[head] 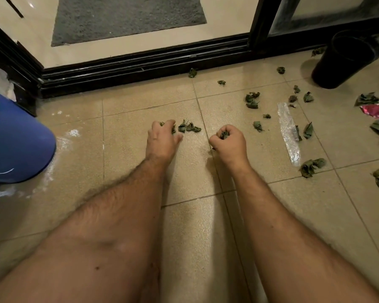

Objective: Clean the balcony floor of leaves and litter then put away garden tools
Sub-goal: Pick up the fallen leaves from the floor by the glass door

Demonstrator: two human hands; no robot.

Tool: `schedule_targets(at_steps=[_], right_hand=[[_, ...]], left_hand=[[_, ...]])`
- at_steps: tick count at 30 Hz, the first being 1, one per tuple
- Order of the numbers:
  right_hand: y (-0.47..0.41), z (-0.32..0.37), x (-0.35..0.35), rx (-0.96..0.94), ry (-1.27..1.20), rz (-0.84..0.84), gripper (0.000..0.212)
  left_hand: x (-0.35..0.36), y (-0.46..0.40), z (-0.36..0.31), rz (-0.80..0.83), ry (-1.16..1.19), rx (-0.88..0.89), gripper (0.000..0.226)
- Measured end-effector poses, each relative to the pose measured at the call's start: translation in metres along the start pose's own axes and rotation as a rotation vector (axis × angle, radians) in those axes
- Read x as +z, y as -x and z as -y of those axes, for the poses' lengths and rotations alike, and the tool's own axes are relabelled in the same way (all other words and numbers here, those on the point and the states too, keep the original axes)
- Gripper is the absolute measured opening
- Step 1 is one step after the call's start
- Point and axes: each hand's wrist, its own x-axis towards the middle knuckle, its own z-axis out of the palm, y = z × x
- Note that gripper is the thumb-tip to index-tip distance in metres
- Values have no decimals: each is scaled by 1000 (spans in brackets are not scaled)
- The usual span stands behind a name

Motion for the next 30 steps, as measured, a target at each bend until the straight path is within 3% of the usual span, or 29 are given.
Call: schedule_targets(at_steps=[3, 7, 12, 17, 23, 30], right_hand=[[-14, 10, 24, -68, 173, 66, 30], [-38, 27, 53, -209, 486, 98, 44], [-40, 10, 59, -186, 707, 89, 12], [-19, -8, 42, -198, 706, 75, 10], [-13, -18, 0, 46, 255, 55, 17], [-17, -14, -28, 199, -225, -30, 17]], left_hand=[[2, 0, 3, -38, -67, 31, 19], [0, 4, 8, -152, 88, -50, 14], [-8, 3, 15, -189, 289, -149, 19], [0, -7, -2, -159, 208, -74, 36], [12, -29, -32, 49, -24, 63, 66], [19, -20, -35, -50, -119, 101, 17]])
